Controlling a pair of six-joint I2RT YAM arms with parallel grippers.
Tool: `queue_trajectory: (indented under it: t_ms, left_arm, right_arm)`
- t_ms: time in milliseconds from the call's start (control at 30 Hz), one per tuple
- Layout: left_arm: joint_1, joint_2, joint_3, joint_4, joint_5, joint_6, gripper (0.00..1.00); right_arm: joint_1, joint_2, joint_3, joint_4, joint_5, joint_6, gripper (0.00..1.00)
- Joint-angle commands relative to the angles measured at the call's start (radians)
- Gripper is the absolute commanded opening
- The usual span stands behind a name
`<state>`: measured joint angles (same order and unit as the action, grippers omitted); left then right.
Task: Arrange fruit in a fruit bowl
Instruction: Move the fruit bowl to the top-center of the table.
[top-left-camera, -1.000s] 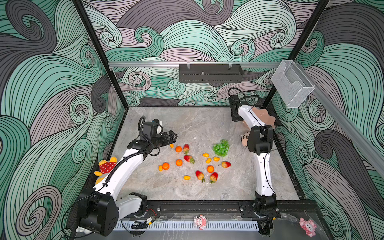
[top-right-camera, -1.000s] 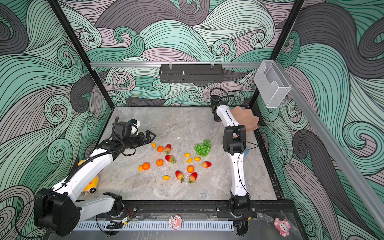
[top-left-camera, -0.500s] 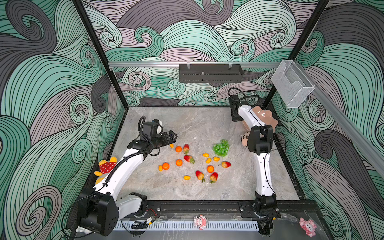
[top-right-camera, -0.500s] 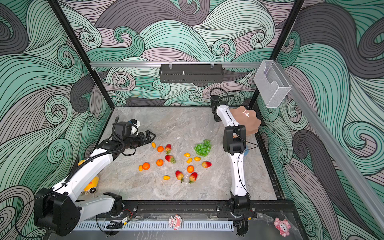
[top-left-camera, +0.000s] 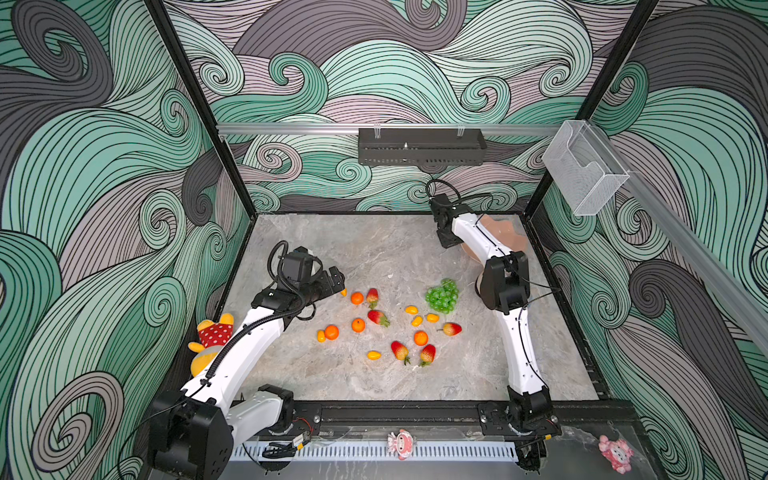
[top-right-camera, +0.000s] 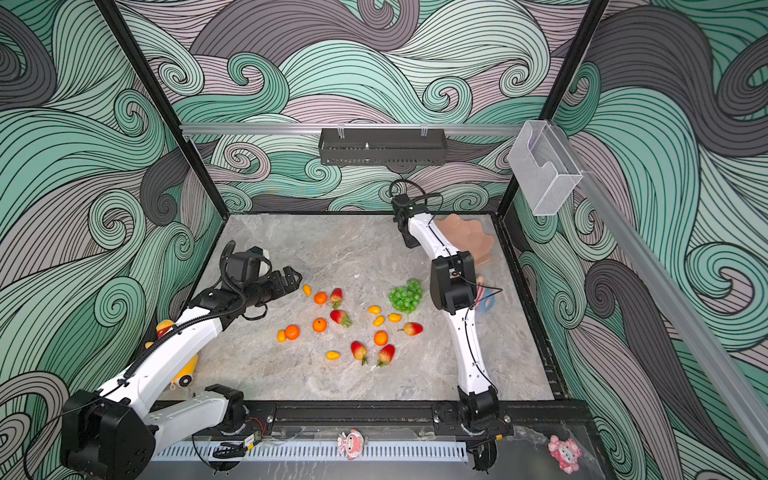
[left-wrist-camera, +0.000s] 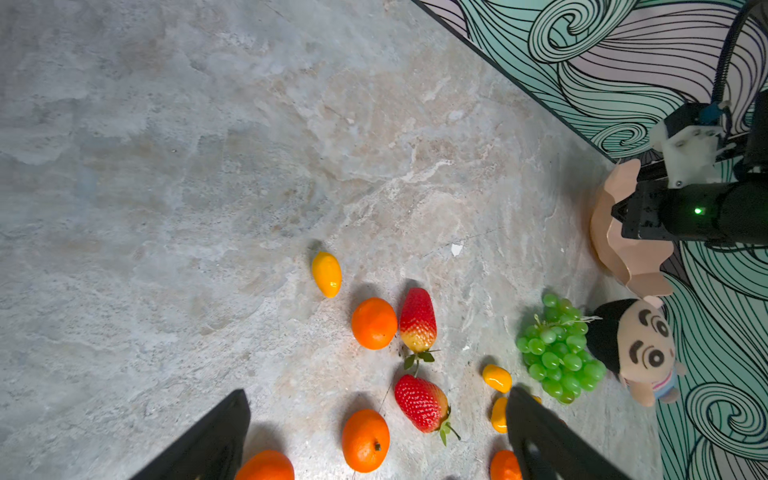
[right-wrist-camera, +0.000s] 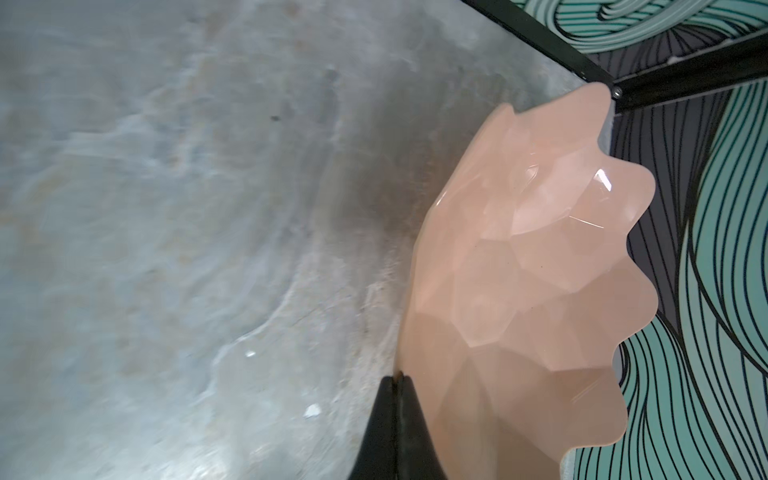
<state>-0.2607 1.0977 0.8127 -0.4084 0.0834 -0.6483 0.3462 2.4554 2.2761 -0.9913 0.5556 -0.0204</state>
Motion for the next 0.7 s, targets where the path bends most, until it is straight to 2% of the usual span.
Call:
queue_trajectory:
  t_ms: [0, 200, 400, 667]
  left_arm:
    - [0.002, -0.044, -0.021, -0.020, -0.063, -0.054, 0.99]
    - [0.003, -0.128, -0.097, -0.021, -0.139, -0.110, 0.99]
    - [0.005, -0.202, -0.132, -0.066, -0.178, -0.114, 0.99]
    - [0.004, -0.304, -0.195, -0.106, -0.177, -0.104, 0.99]
  right_arm:
    - [0.073, -0.050, -0.009, -0.041, -0.020, -0.025, 0.00]
    - [0.210, -0.074, -0.041, -0.051, -0.028, -0.044, 0.00]
    - [0.343, -0.118, -0.101, -0.049, -0.031, -0.054, 0.00]
    - [0.496, -0.157, -0.182, -0.031, -0.038, -0.060, 0.00]
